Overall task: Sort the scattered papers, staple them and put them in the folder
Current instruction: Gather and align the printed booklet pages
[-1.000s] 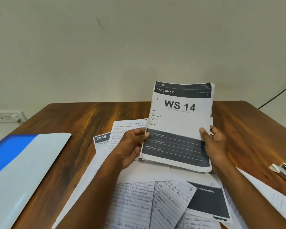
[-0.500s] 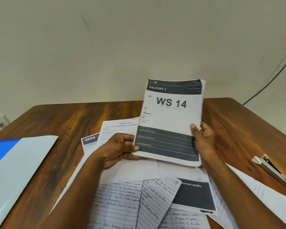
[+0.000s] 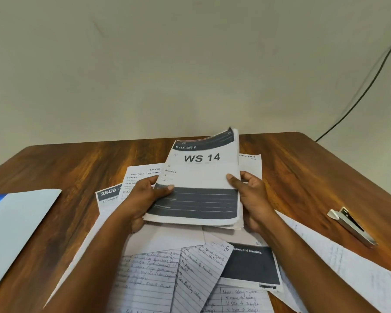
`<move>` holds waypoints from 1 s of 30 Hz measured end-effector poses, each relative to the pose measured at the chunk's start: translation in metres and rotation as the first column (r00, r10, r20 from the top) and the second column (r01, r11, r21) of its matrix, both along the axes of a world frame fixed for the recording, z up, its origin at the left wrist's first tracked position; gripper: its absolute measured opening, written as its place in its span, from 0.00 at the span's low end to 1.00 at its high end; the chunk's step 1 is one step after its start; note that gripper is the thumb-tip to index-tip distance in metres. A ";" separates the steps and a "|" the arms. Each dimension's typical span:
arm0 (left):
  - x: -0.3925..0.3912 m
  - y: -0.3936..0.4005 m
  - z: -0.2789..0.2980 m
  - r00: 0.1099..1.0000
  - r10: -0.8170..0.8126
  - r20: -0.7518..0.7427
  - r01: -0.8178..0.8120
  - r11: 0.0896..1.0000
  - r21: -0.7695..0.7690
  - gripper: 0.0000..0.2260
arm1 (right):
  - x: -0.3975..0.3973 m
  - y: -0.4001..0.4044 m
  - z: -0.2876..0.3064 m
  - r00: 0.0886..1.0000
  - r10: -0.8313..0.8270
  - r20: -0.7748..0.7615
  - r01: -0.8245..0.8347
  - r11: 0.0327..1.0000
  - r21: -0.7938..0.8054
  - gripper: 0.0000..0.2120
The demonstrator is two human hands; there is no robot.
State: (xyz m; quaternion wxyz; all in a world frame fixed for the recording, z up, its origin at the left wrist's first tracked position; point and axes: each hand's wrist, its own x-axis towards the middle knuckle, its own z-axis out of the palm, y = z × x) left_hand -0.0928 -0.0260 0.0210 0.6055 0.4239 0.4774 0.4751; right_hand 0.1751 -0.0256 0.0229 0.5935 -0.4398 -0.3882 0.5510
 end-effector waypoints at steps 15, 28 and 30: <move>-0.003 0.004 -0.002 0.992 0.090 0.093 -0.071 0.979 -0.192 0.13 | -0.003 -0.015 0.010 0.925 0.354 -0.139 -0.335 0.932 0.140 0.22; -0.005 0.006 -0.005 0.980 0.157 0.123 -0.139 0.980 -0.140 0.14 | 0.000 -0.015 0.017 0.983 0.172 0.064 -0.177 0.981 0.077 0.16; -0.004 0.007 -0.007 0.977 0.194 0.083 -0.188 0.979 -0.084 0.15 | 0.001 -0.013 0.015 0.978 0.189 0.084 -0.195 0.978 0.069 0.08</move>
